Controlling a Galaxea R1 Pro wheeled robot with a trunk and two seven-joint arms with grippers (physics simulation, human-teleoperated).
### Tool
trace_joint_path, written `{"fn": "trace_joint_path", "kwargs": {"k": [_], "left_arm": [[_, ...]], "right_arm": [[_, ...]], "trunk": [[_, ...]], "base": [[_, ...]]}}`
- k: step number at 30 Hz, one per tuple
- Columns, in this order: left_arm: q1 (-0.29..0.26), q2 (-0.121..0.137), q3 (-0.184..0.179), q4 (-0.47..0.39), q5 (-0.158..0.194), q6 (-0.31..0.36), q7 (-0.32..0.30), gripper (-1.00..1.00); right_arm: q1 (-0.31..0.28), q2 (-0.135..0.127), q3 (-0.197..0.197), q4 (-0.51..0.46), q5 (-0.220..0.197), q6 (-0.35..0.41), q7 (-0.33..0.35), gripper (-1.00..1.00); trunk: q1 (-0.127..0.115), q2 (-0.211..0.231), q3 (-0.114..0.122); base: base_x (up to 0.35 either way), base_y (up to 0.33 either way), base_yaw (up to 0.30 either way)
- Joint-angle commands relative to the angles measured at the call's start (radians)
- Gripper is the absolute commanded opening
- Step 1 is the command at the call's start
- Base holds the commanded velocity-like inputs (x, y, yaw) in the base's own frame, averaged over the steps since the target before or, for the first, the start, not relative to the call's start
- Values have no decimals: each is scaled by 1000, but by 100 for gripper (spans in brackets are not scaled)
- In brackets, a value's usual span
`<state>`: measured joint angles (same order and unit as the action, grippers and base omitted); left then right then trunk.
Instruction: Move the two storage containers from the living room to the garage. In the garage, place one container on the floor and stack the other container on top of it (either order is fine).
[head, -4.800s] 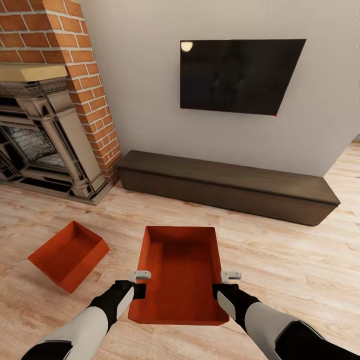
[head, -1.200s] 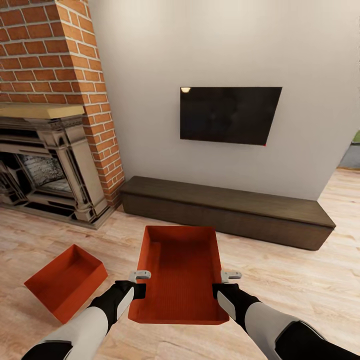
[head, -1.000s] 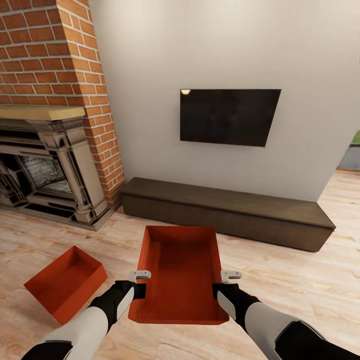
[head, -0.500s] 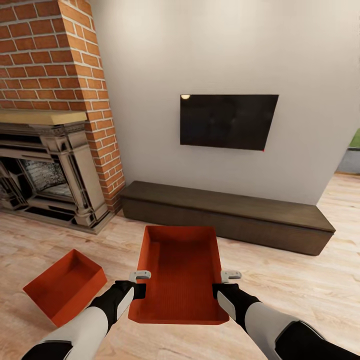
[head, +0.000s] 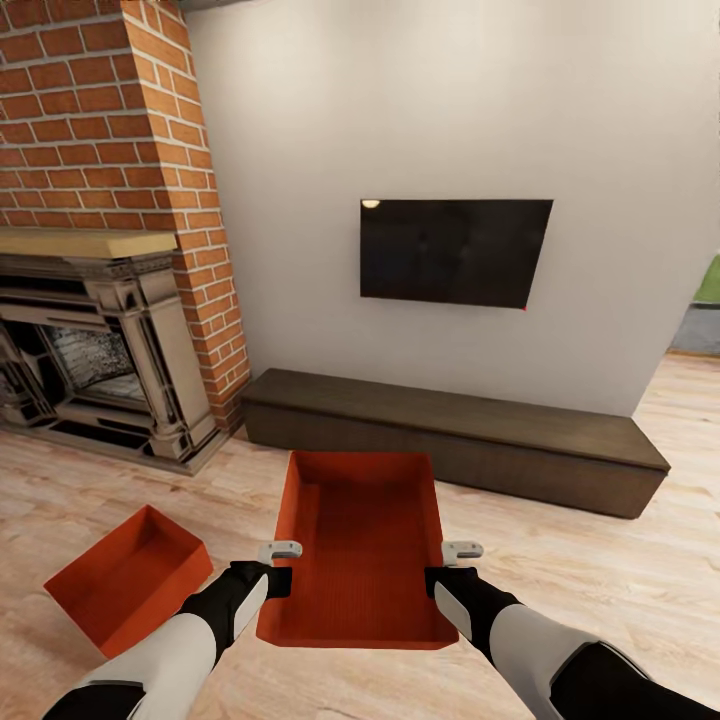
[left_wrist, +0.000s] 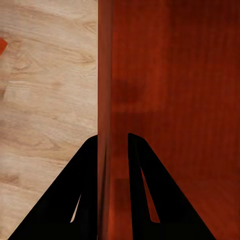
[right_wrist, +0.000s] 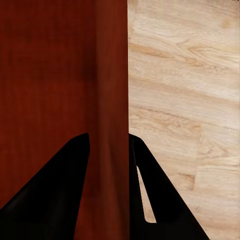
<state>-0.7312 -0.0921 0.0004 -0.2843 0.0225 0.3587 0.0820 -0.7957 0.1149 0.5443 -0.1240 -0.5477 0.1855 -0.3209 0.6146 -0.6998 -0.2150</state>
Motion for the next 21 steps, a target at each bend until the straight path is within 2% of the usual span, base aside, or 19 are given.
{"fn": "trace_joint_path", "kwargs": {"k": [1, 13, 21], "left_arm": [[-1, -1, 4, -1, -7, 6, 10, -100], [-1, -1, 4, -1, -8, 6, 9, -100], [-1, -1, 4, -1, -9, 6, 9, -100]], "right_arm": [[0, 0, 34, -2, 8, 8, -9, -100], [-1, 0, 34, -2, 8, 8, -9, -100], [0, 0, 34, -2, 8, 9, -9, -100]], "trunk": [[0, -1, 0], [0, -1, 19], [0, -1, 22]], "base": [[0, 0, 0], [0, 0, 0], [0, 0, 0]]}}
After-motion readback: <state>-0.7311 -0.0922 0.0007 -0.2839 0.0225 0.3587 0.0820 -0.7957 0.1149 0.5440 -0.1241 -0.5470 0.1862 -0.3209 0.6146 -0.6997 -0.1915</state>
